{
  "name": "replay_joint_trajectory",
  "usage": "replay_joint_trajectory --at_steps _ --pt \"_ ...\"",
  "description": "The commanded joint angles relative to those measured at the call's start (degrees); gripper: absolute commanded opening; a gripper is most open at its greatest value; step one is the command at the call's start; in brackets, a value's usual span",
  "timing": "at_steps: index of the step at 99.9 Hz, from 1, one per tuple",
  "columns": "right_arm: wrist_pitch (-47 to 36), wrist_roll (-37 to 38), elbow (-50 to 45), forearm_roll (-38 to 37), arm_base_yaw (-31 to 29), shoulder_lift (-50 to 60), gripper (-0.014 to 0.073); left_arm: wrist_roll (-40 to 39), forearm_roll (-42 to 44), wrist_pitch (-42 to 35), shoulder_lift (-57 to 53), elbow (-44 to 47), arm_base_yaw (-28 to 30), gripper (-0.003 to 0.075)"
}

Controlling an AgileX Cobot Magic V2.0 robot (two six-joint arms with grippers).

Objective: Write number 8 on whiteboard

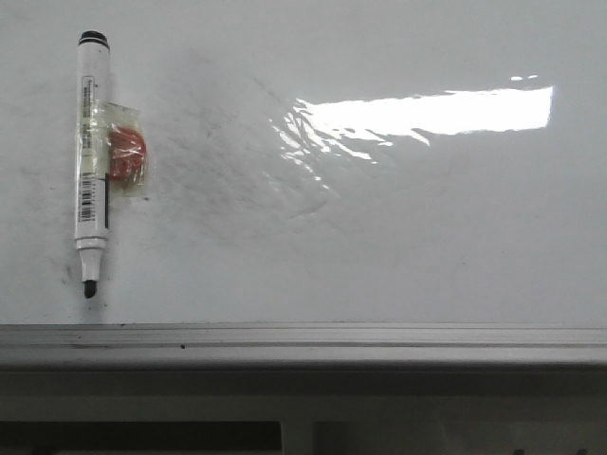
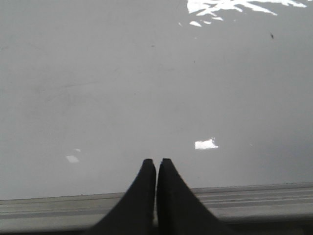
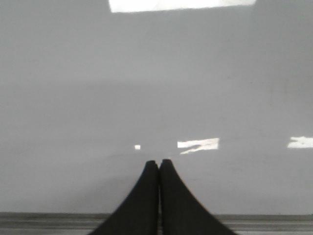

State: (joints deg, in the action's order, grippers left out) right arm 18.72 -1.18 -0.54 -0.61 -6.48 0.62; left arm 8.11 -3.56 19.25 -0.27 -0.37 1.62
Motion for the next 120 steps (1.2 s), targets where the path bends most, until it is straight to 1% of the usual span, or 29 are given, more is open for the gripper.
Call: replay_joint_trajectory --at_steps 1,92,106,120 --pt "-1.4 -0.6 -0.7 0.6 -0.4 1.2 -0.0064 -0.6 -0.2 -2.6 -1.6 2.2 -0.3 -0.0020" --pt "-1.4 -0.6 -0.7 0.6 -0.4 1.2 -0.0064 -0.6 0.2 -2.7 -1.6 2.2 -0.3 -0.0020" --pt "-1.4 -0.6 -0.7 0.6 -0.4 1.2 -0.0064 -0.6 0.8 -5.4 -1.6 2.2 -0.3 -0.0020" --pt "-1.4 -0.6 -0.7 0.6 -0.4 1.2 -0.0064 -0.6 0.9 -10.4 -1.6 2.2 -0.3 -0.0020"
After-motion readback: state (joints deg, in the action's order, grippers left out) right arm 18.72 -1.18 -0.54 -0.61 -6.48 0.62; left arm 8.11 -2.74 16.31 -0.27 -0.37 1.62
